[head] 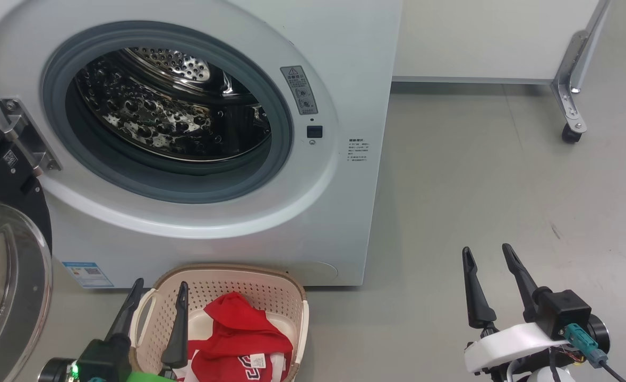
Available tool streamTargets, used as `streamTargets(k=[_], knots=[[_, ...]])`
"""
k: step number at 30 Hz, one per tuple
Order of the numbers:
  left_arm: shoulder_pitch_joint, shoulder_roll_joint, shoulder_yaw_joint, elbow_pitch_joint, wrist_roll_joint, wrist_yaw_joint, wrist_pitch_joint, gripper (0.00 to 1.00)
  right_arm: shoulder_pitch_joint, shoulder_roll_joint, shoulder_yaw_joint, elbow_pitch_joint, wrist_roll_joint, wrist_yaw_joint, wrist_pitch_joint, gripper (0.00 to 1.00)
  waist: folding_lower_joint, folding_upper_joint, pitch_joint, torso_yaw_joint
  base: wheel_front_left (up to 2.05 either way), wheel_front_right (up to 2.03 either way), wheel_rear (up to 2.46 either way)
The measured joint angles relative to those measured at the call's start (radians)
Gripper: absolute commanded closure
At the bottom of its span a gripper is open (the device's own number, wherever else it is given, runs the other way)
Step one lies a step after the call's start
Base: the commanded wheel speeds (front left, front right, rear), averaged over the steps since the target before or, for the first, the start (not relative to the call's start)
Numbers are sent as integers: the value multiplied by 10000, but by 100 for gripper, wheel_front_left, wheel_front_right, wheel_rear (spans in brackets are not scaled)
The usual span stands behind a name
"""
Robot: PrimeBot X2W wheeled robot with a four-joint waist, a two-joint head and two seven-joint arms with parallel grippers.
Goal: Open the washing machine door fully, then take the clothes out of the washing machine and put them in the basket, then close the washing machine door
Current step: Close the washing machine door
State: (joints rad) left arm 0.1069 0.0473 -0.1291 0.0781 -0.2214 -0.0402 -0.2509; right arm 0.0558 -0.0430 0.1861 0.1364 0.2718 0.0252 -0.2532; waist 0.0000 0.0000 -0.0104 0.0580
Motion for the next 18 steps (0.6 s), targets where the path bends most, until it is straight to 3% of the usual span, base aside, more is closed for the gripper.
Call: streamTargets(k=[18], knots=[[3, 0, -48, -4, 13, 54, 0, 0, -1, 0, 96, 10, 0, 0, 0, 0, 0, 0, 10, 47, -106, 106, 0]])
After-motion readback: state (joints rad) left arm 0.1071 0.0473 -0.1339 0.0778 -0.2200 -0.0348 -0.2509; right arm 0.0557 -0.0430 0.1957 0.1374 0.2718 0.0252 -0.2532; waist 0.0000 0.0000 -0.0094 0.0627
